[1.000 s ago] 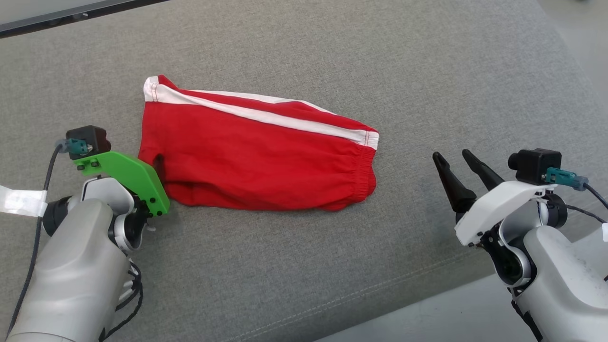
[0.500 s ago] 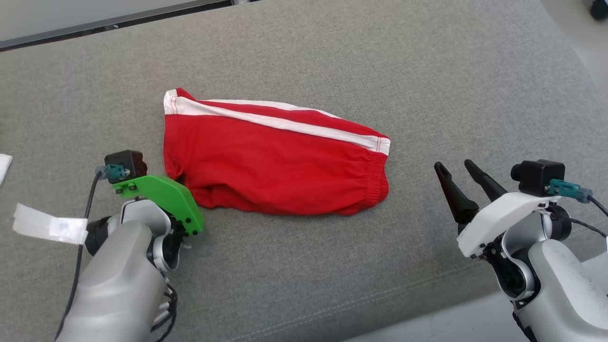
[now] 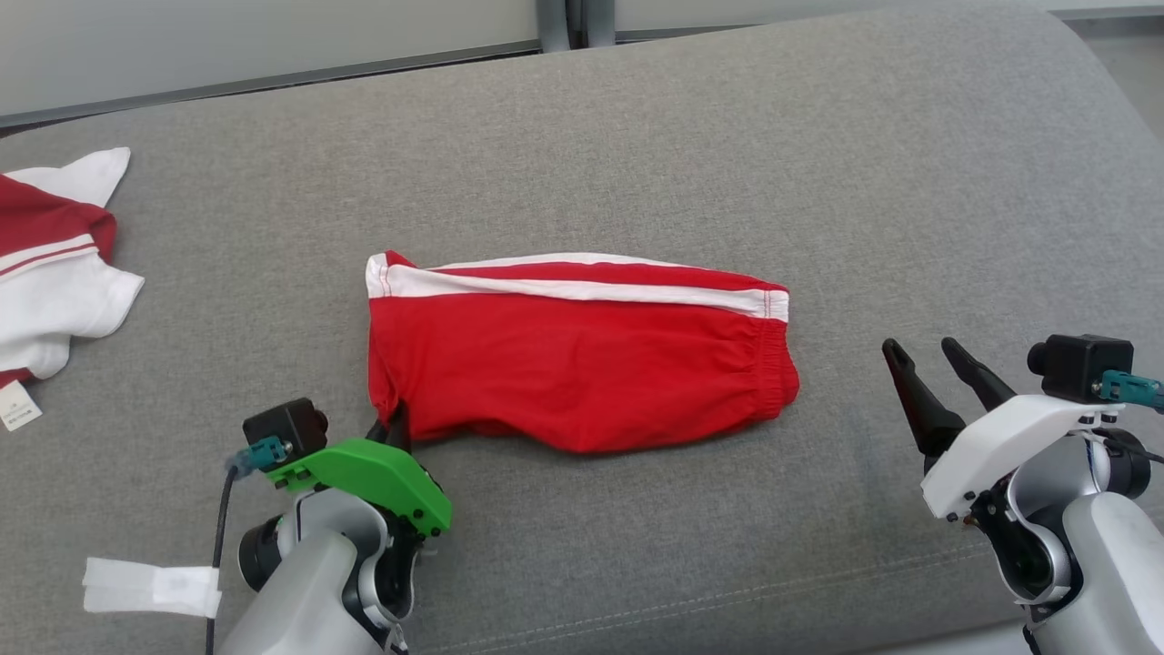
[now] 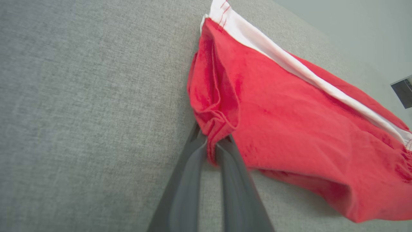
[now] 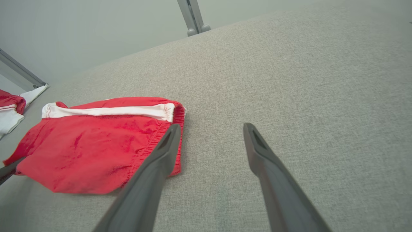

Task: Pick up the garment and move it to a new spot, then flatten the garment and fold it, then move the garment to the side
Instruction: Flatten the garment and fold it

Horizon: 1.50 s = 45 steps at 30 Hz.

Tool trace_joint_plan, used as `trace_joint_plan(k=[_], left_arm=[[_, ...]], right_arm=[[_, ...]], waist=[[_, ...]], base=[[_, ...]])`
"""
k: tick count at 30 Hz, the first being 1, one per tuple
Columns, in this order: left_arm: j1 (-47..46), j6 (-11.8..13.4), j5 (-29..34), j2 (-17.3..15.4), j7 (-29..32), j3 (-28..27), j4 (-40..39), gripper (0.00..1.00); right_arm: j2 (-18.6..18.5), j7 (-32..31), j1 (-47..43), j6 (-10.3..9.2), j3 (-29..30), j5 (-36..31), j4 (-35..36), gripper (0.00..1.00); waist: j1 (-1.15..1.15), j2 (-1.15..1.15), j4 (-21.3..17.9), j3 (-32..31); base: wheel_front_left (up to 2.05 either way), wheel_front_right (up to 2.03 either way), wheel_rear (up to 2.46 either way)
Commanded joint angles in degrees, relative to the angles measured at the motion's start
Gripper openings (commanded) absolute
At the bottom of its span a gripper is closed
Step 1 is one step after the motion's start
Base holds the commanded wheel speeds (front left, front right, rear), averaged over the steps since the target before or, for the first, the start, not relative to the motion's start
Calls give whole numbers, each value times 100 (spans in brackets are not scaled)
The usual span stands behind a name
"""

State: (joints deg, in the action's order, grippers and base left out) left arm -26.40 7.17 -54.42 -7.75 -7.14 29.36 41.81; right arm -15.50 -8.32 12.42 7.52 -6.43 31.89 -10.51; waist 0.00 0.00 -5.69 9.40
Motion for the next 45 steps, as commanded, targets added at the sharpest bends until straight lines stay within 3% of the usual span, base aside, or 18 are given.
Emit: trace_joint_plan(k=[1, 11, 24, 25, 26, 27, 45], left_arm=[[119, 50, -54, 13, -34, -20, -66, 0], [993, 418, -27, -77, -120, 57, -1312, 0], [1267, 644, 100, -211, -37, 204, -1724, 0], [1263, 654, 131, -230, -92, 192, -1737, 26], [1252, 663, 171, -255, -149, 189, -1743, 75], [1242, 689, 208, -272, -200, 187, -1739, 100], [1451, 841, 1106, -1116, -682, 321, -2860, 100]], right_arm=[[-3, -28, -76, -6, 18, -29, 37, 100], [51, -352, -190, -6, 223, -61, 232, 100], [93, -481, -152, -6, 246, -121, 326, 100], [102, -472, -145, -6, 240, -132, 325, 100], [114, -461, -141, -5, 232, -138, 323, 100], [129, -443, -138, -6, 222, -140, 323, 100], [388, -228, -453, -5, 417, -269, 94, 100]], waist=[[0, 0, 161, -117], [0, 0, 384, -170], [0, 0, 418, -204], [0, 0, 420, -212], [0, 0, 421, -219], [0, 0, 423, -227], [0, 0, 799, -553]], base=[[0, 0, 0], [0, 0, 0], [0, 0, 0], [0, 0, 0], [0, 0, 0], [0, 0, 0], [0, 0, 0]])
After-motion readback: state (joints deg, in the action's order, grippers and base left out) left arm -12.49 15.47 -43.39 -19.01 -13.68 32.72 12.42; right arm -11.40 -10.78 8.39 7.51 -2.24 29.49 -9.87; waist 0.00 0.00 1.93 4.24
